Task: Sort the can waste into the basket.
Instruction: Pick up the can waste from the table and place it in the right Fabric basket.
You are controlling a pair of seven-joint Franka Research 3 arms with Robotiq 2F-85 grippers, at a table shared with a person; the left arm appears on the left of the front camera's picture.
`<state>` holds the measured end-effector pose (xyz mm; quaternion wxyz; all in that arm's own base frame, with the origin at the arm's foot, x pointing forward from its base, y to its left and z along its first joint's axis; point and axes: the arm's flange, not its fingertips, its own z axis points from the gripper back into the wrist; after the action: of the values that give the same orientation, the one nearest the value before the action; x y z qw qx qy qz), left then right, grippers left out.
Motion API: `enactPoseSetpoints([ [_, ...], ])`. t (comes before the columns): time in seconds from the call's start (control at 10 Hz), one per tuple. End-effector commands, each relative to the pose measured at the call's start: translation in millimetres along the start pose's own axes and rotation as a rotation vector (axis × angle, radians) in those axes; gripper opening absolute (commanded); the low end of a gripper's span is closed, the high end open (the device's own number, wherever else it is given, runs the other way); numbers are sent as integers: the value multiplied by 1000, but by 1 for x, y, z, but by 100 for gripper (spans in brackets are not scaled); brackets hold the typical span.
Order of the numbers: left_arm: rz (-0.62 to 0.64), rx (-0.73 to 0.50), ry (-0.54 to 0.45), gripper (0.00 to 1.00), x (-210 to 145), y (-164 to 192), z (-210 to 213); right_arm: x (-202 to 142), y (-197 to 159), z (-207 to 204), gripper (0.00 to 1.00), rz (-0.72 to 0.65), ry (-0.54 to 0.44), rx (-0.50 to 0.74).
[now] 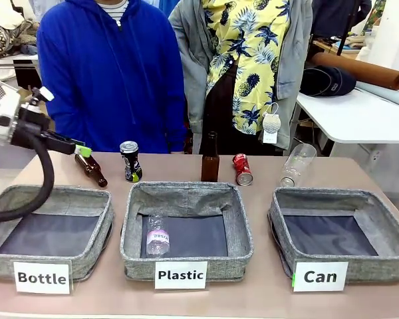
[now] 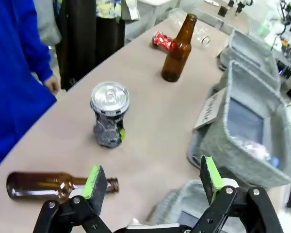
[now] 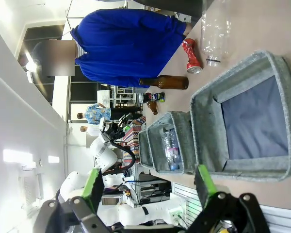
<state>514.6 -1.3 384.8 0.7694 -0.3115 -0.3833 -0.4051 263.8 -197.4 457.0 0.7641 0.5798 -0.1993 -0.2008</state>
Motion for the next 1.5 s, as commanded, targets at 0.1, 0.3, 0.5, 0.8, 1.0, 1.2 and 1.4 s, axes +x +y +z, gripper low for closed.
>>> enactPoseSetpoints([
  [0.1,0,0,0,100,0,0,0,3,1,1,100,29,-7,23],
  [0.3,11,-14,5,100,-4,0,-7,3,1,1,100,29,-7,23],
  [0.5,-86,31,-4,100,4,34,-28,3,1,1,100,29,-7,23],
  [0.8,-210,-244,-112,100,0,13,13,3,1,1,100,29,-7,23],
  [1.0,-208,-236,-326,100,-11,-45,184,3,1,1,100,29,-7,23],
  [1.2,-58,-27,-262,100,-20,-78,334,3,1,1,100,29,-7,23],
  [1.4,127,184,-394,100,-88,-79,441,3,1,1,100,29,-7,23],
])
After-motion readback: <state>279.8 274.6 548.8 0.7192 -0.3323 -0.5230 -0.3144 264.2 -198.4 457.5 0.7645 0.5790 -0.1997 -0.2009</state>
